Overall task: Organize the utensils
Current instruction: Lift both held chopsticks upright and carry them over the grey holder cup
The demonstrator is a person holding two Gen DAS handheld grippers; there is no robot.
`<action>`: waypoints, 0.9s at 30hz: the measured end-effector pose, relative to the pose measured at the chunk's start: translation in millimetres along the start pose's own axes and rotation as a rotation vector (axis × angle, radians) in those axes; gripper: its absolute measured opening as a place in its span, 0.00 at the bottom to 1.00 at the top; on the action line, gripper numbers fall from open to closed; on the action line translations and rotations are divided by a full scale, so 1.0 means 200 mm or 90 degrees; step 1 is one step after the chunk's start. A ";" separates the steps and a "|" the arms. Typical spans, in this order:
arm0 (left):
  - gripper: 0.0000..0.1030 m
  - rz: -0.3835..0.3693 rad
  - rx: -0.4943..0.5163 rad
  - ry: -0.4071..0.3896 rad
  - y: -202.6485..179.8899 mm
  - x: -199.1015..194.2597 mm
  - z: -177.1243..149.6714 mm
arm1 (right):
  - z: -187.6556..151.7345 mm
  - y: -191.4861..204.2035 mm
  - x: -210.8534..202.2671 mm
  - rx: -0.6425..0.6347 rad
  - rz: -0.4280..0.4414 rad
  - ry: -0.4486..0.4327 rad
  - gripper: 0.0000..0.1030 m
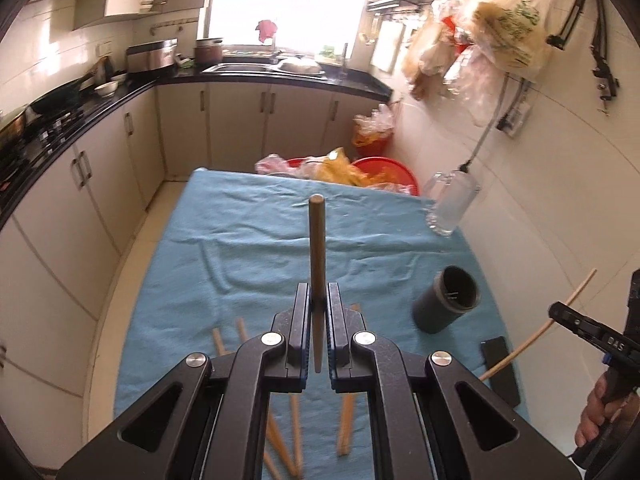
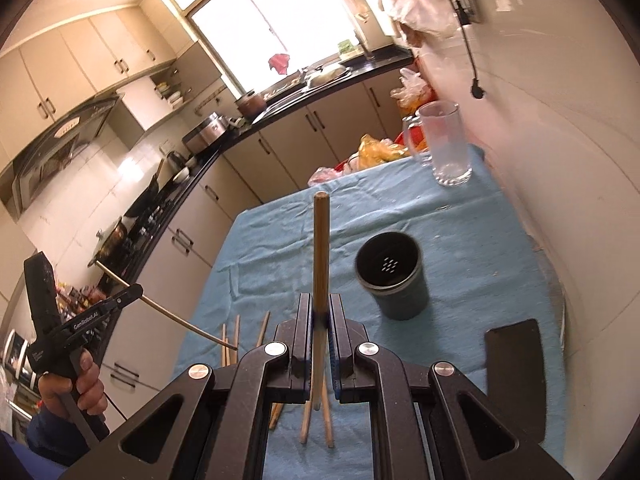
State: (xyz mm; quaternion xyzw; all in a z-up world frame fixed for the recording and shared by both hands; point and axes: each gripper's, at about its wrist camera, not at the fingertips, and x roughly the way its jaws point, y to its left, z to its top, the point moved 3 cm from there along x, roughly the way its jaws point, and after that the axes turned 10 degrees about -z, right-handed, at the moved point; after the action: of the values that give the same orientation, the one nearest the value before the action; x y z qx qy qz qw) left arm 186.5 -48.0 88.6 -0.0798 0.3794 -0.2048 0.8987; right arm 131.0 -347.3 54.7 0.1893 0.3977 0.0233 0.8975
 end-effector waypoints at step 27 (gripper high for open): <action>0.06 -0.165 0.098 0.061 -0.83 0.57 0.40 | 0.54 -0.26 0.13 0.046 -0.085 -0.083 0.07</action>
State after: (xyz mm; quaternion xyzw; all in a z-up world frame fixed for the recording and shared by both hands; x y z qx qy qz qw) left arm 265.4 -248.2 120.0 -0.0491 0.3917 -0.3510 0.8491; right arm 220.3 -425.6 83.6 0.1956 0.3511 -0.0634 0.9135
